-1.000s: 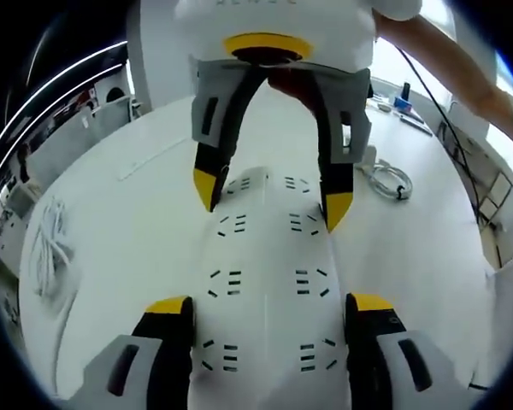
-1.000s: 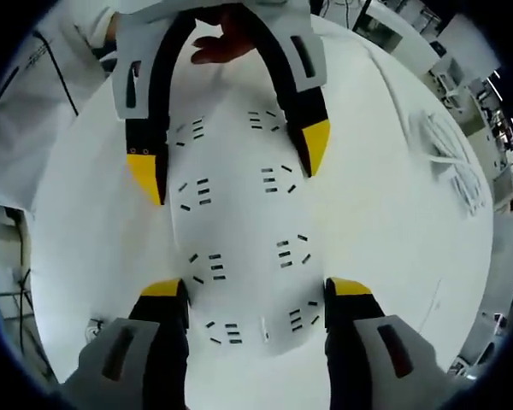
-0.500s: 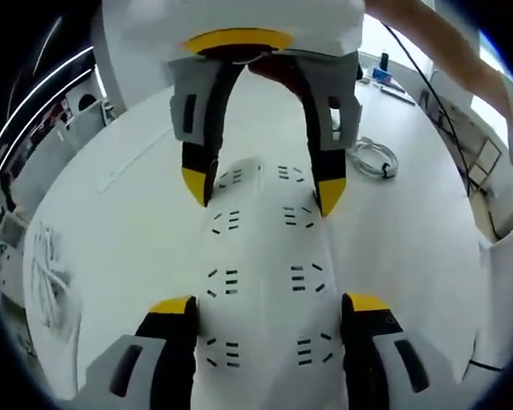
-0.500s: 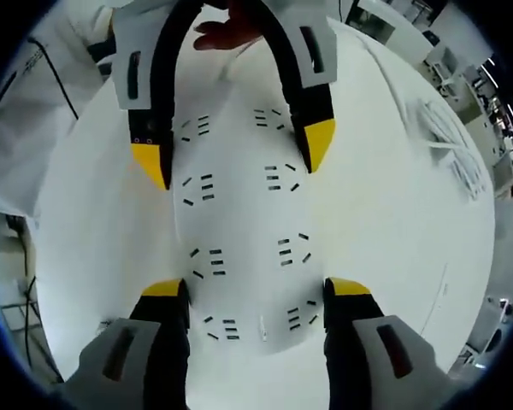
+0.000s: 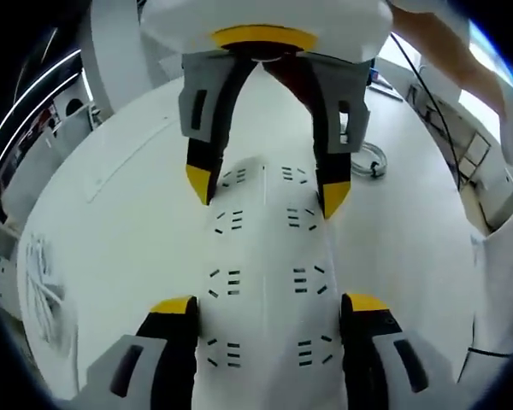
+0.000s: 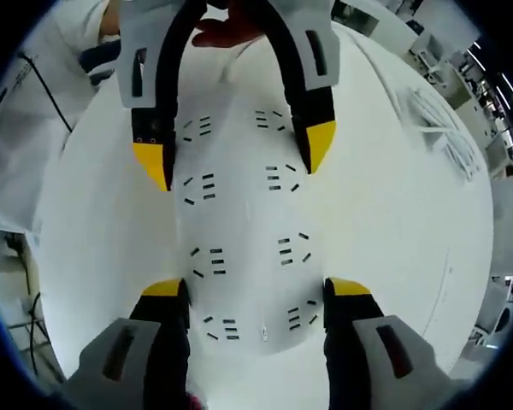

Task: Straighten the power strip on the desk, plug the charger into it

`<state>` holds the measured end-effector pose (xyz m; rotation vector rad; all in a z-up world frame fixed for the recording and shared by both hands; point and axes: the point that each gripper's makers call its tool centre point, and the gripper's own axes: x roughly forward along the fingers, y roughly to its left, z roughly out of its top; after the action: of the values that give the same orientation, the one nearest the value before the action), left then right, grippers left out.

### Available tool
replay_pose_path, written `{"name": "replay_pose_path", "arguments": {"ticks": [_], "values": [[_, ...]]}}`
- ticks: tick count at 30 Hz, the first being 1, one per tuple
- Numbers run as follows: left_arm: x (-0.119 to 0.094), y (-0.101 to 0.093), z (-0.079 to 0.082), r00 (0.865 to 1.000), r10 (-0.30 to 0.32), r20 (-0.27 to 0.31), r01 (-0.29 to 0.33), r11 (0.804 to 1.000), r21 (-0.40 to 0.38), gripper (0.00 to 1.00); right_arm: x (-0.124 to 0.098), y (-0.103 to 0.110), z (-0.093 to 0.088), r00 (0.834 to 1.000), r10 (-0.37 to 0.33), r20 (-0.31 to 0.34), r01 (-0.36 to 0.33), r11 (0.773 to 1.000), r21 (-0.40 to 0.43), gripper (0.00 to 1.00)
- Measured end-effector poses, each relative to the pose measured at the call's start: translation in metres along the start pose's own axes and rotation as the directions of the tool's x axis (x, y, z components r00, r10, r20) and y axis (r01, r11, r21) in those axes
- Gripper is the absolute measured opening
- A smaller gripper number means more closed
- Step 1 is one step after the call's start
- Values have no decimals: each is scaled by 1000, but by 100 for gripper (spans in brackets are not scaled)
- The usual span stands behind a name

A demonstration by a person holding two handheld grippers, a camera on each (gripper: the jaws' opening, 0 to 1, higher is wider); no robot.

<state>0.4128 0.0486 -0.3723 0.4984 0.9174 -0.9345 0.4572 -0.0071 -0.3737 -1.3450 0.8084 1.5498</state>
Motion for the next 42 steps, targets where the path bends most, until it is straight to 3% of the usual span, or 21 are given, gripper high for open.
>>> {"name": "replay_pose_path", "arguments": {"ticks": [11,18,21,29,42], "values": [[2,-8,2,999,-39,-31,42,996,85,69,-3,20,-4,1000,-20,-17,22,995,93,63],[2,-7,2,999,-41,-32,44,995,89,69,-4,22,-5,999,40,3,-40,999,12,63],[2,-7,3,999,-42,-30,45,995,89,69,0,23,-6,998,58,-12,-57,998,22,64],[4,-7,4,997,-64,-39,68,993,96,69,-1,23,-7,999,34,6,-34,998,44,64],[8,-11,8,991,-110,-78,121,980,159,70,-5,33,-14,1000,-2,9,0,988,158,64]]}}
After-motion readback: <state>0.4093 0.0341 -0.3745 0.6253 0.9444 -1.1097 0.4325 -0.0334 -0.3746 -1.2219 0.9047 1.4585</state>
